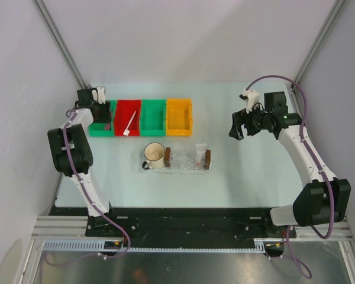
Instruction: Prepare toiletry sets of a toothbrush and toothpaste on the tray
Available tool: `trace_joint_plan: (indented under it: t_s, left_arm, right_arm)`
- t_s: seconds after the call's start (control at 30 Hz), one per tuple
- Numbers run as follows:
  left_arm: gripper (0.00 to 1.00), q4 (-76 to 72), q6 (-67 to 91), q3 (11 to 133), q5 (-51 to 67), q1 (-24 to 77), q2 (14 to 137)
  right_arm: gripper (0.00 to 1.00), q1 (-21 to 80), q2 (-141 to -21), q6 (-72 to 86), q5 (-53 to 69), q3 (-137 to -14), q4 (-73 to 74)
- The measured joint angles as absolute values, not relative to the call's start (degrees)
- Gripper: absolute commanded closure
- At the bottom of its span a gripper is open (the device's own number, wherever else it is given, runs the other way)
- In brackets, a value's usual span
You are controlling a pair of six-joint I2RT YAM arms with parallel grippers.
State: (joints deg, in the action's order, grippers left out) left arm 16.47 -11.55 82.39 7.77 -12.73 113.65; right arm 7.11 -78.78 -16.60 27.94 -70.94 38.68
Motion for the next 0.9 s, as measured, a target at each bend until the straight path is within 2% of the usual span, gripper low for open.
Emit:
trace_joint_plan:
  t_s: [0.33, 0.7, 0.9]
  left_arm:
    - [0.41, 16.73, -12.1, 83.81, 7.79, -12.73, 115.0]
    - [0.33, 16.6, -14.31, 84.03, 6.15, -12.67, 115.48]
    - [0.32, 16.32, -15.64, 84.05, 5.39, -12.6, 116.29]
  right_arm:
    - [0.1, 7.33, -78.94, -16.58, 27.94, -70.94, 38.68]
    - [0.09, 7.42, -78.98, -16.56, 27.94, -70.94, 38.68]
    - [0.09, 7.68, -78.98, -16.53, 27.92, -70.94, 38.65]
